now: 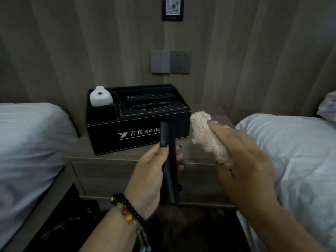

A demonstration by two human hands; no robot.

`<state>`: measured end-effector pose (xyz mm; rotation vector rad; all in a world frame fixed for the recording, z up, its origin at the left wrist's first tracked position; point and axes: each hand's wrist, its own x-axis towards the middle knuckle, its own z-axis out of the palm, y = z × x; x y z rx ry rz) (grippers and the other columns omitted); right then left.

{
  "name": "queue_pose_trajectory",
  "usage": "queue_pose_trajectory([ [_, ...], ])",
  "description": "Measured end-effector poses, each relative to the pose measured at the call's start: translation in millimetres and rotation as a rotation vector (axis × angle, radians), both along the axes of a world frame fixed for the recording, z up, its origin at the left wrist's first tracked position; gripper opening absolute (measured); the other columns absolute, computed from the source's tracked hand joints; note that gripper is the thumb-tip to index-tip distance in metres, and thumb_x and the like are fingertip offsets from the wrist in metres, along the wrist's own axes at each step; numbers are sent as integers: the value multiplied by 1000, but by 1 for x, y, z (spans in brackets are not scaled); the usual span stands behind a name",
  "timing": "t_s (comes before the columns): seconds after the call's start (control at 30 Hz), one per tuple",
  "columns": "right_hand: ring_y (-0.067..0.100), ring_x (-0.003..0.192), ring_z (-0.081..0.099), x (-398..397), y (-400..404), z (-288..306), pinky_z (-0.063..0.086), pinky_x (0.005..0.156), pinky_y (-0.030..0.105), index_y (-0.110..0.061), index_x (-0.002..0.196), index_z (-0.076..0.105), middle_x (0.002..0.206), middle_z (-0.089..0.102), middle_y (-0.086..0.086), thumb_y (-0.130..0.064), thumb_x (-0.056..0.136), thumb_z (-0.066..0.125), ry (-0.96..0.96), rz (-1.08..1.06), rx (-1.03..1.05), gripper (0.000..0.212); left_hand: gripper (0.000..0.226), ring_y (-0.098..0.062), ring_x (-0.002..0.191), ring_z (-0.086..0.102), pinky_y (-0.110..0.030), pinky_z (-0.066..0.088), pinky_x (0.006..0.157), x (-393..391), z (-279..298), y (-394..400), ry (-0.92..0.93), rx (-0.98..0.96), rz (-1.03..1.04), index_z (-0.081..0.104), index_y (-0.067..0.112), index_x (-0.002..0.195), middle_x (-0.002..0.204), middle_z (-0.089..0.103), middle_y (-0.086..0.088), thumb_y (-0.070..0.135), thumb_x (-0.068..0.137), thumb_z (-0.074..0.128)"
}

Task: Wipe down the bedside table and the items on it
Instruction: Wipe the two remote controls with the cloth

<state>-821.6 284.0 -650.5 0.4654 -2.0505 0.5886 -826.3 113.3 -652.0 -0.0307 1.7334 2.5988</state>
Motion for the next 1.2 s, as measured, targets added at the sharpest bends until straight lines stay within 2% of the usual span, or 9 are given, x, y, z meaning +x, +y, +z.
queue_pose_trajectory([
  [0.13,28,92,64,2,-13,-7,52,72,43,-13,126,61,109,67,7,-13,80,47,-35,16,120,49,24,-26,98,69,-39,57,80,-4,0,-7,-27,-17,-43,73,18,105,103,73,-10,22,95,52],
  [0.3,26,82,63,-7,-18,-7,51,67,37,-14,127,60,104,67,6,-17,78,46,-95,-13,153,51,19,-19,77,71,-28,56,53,-11,0,-10,-153,84,-69,77,13,94,93,74,-12,13,86,60],
  [0.43,26,84,63,-11,3,3,52,73,35,-16,129,58,103,66,7,-15,81,48,-103,-107,25,50,42,-23,97,70,-30,57,82,-11,4,-10,-222,381,-144,62,-5,114,106,71,-19,0,73,60],
  [0.57,1,91,52,-13,22,5,34,78,1,-19,130,58,108,66,2,-3,82,68,-131,-144,-107,51,36,-16,72,73,-22,56,49,-5,7,-4,-270,505,-148,54,2,124,107,72,-13,15,91,52],
  [0.67,-5,93,48,-11,23,7,32,82,-4,-21,131,57,108,66,-2,-3,83,68,-128,-91,-140,52,32,-9,57,63,-16,46,39,-5,3,1,-333,502,-93,56,8,118,104,73,-10,29,96,48],
  [0.73,0,91,53,-4,18,8,42,81,6,-24,131,57,105,64,-4,-4,84,64,-158,2,-98,51,35,-12,66,60,-18,49,52,-6,3,3,-349,548,-57,58,6,113,104,72,-15,35,98,44],
  [0.87,21,87,63,17,-2,6,52,72,39,-18,128,60,106,66,2,-17,82,46,-146,190,167,48,43,-26,105,66,-38,46,97,-9,4,0,-356,582,-62,64,2,111,109,70,-20,36,99,41],
  [1.0,22,92,65,25,-23,-10,50,73,36,-20,127,60,108,67,3,-17,83,53,-128,184,368,45,54,-28,115,60,-47,34,108,-9,1,-5,-345,582,-175,62,0,115,112,70,-15,44,97,37],
  [1.2,26,89,64,23,-33,-17,50,72,40,-19,127,61,109,66,6,-12,77,61,-98,90,400,50,44,-27,125,53,-48,30,111,-9,1,-9,-229,589,-233,55,25,131,126,64,-11,45,93,42],
])
